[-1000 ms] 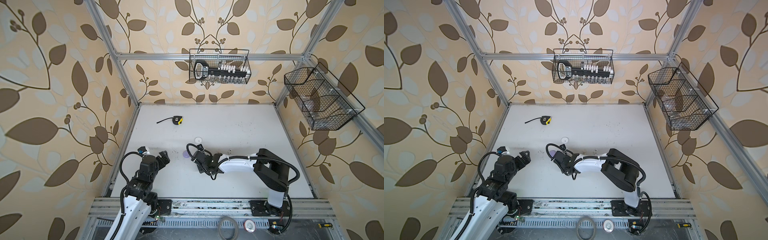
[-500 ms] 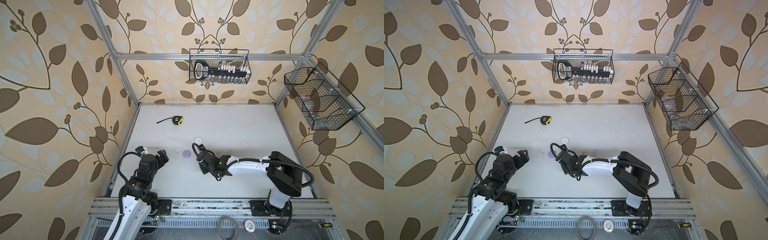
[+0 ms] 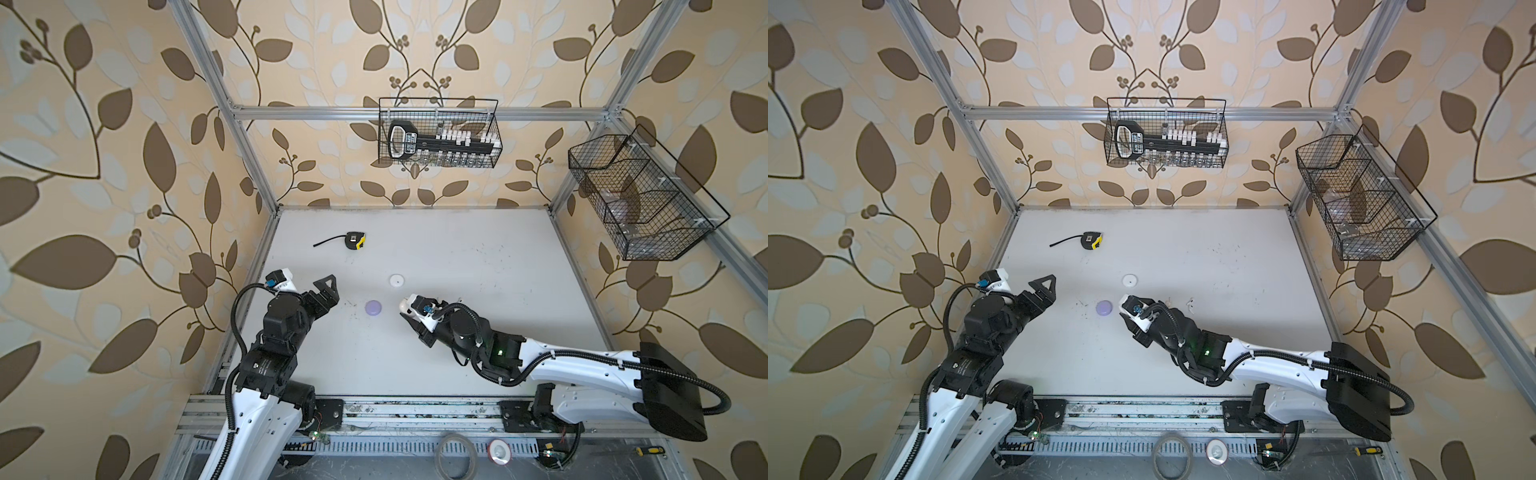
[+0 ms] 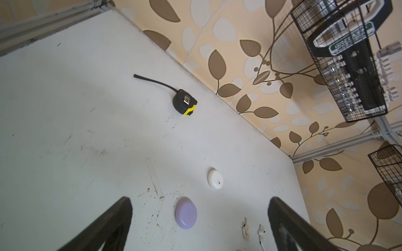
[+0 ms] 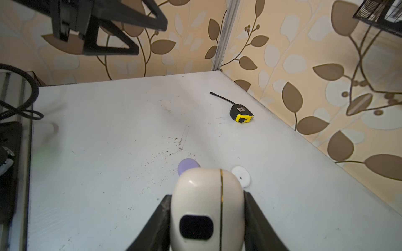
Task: Insert wireless bluetooth earbuds into charging case
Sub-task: Pick up the charging case from the center of the table, then pass the charging case.
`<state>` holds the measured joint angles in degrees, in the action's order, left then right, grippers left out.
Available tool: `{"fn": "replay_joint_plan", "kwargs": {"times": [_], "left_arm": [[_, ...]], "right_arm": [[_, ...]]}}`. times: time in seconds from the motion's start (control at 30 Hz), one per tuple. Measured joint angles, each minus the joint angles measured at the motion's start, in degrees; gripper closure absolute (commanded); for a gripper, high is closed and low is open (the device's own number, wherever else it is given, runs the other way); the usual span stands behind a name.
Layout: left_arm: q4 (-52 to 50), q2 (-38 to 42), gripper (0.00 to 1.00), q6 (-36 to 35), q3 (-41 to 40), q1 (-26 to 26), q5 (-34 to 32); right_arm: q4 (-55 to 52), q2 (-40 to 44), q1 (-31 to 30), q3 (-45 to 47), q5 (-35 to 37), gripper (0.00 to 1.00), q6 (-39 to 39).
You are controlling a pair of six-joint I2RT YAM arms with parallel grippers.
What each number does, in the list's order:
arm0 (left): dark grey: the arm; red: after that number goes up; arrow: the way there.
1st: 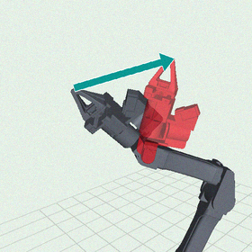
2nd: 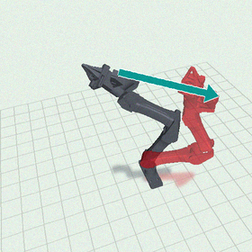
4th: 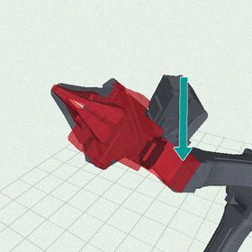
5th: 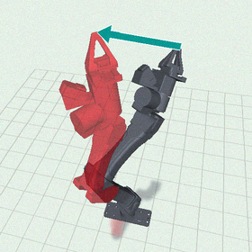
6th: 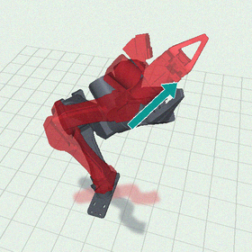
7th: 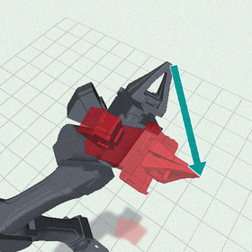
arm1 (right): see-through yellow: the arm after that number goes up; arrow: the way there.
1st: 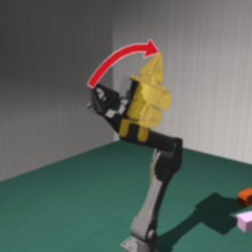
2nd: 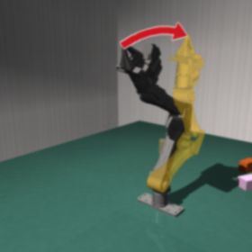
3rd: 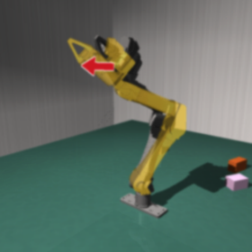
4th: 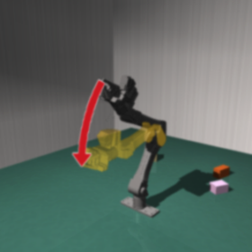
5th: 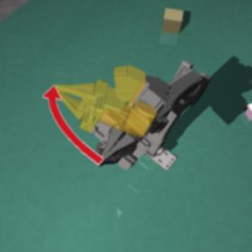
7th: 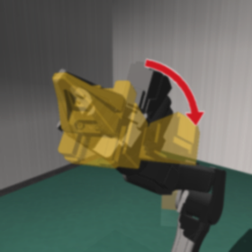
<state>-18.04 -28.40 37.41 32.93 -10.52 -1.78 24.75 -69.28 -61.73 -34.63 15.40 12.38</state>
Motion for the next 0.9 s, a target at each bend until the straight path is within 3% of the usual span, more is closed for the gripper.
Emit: {"fn": "replay_joint_plan", "kwargs": {"times": [0.23,0.33,0.57,0.9], "left_arm": [[8.1,-4.8,0.01,-9.0,1.5,0.0,13.8],[10.1,-9.0,0.01,-11.9,4.1,0.0,21.7],[18.2,-16.0,0.12,-12.3,2.7,-1.6,39.1],[20.1,-20.5,0.27,-15.3,3.3,-6.9,46.4]], "right_arm": [[2.7,1.3,5.6,-0.2,-8.0,0.72,7.0],[2.6,3.2,4.3,-0.1,-8.2,0.74,9.5],[5.3,8.7,1.7,3.3,-7.2,0.76,14.1],[6.2,9.8,5.7,3.1,-7.3,0.76,17.2]]}}
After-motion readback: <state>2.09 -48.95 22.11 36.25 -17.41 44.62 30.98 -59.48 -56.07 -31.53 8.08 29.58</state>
